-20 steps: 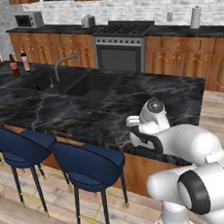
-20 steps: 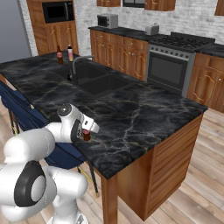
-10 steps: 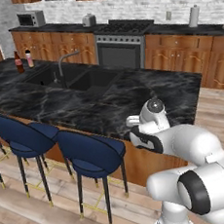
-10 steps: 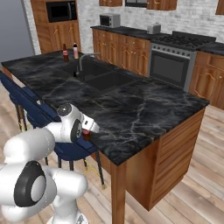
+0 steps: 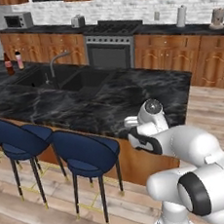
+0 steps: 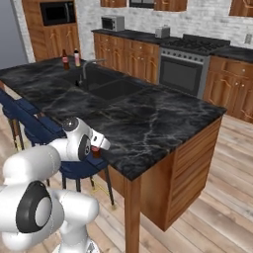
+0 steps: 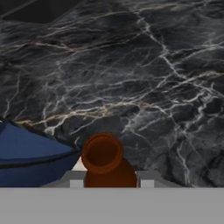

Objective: Place the large bottle from the dining counter next to the other large bottle outside the sink, and place the small bottle from the dining counter next to the other small bottle inside the sink.

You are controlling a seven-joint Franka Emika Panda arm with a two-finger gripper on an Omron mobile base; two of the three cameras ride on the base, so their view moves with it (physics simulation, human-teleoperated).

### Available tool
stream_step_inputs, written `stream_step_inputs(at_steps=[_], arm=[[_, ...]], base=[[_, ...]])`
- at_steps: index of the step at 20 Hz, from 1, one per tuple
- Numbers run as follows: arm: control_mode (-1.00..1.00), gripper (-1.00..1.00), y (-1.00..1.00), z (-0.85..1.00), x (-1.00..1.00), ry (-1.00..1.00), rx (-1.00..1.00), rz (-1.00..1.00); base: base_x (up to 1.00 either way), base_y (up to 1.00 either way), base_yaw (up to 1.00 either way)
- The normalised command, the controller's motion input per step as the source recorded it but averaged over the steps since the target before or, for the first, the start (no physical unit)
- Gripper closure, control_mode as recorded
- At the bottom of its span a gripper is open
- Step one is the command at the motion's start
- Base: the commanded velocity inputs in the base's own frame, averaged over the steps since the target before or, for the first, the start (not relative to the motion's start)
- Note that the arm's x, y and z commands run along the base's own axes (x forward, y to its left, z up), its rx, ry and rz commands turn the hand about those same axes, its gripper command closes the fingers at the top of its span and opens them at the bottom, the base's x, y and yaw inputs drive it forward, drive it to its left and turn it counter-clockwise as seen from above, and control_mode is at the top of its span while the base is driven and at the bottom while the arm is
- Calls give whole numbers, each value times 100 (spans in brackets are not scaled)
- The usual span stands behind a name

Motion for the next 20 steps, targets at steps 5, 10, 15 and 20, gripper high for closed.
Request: stream_step_inputs(at_steps=[5,10,15,20], arm=[[100,100,0,0,0,0,0,0],[100,100,0,0,0,0,0,0],[100,100,0,0,0,0,0,0],[100,100,0,0,0,0,0,0]], base=[[-13,-22,-29],[-6,-49,-19],[-8,-69,-11],[-7,-79,-9]])
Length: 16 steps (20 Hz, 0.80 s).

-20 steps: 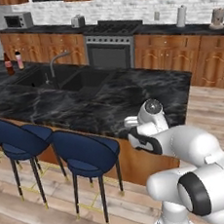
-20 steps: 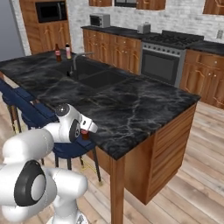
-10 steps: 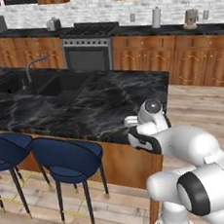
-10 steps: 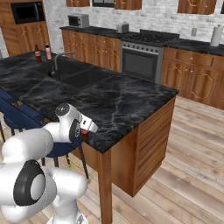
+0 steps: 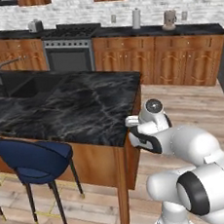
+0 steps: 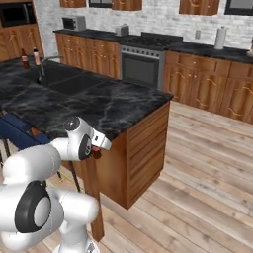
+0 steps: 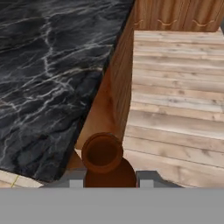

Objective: Place the large bottle from the dining counter next to the other large bottle outside the sink, and place the small bottle from the dining counter next to the other small bottle inside the sink.

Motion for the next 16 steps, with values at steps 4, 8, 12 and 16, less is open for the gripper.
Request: stream_step_inputs(at_steps=[4,8,12,16], arm=[[100,100,0,0,0,0,0,0],[100,100,0,0,0,0,0,0],[100,100,0,0,0,0,0,0],[100,100,0,0,0,0,0,0]], base=[[4,-77,-11],[30,-81,-10],[51,-85,-9],[59,-83,-8]])
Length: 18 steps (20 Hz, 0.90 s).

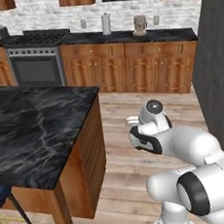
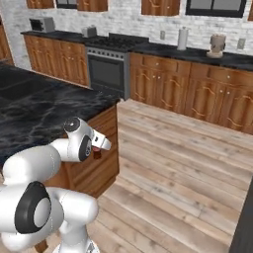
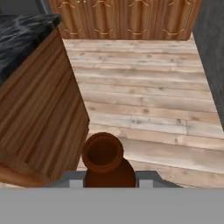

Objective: Place the large bottle from the dining counter next to the other large bottle outside the sink, and place the small bottle from the dining counter next to the other small bottle inside the sink.

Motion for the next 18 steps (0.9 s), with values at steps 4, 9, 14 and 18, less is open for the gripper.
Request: stream_step_inputs(at_steps=[4,9,14,18], arm=[[100,100,0,0,0,0,0,0],[100,100,0,0,0,0,0,0],[100,100,0,0,0,0,0,0],[100,100,0,0,0,0,0,0]], base=[[62,-74,-7],[57,-65,-6],[62,-58,-4],[69,-58,-3]])
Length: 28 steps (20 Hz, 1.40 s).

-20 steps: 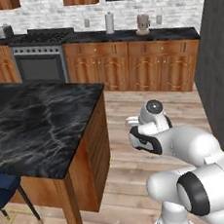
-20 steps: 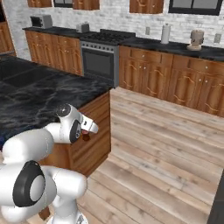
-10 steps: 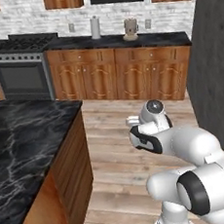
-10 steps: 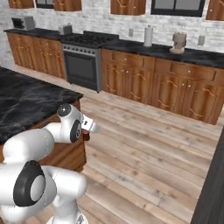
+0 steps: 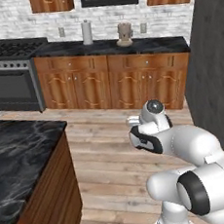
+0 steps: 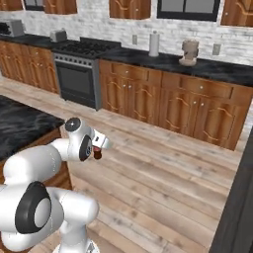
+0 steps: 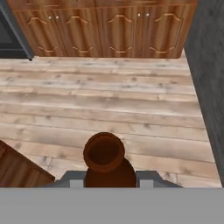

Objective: Place the large bottle from the dining counter next to the other large bottle outside the sink, and place the small bottle from the dining counter next to the other small bottle inside the sink.

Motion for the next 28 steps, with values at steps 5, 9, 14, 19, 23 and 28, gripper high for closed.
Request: stream_step_inputs(at_steps=[5,9,14,19,23,28], arm=[[100,100,0,0,0,0,0,0],[100,100,0,0,0,0,0,0],[100,100,0,0,0,0,0,0],[100,100,0,0,0,0,0,0],[100,100,0,0,0,0,0,0],[100,100,0,0,0,0,0,0]], base=[[78,-48,0],[87,-43,1],[85,-22,8],[75,0,23],[57,0,31],[62,0,27]])
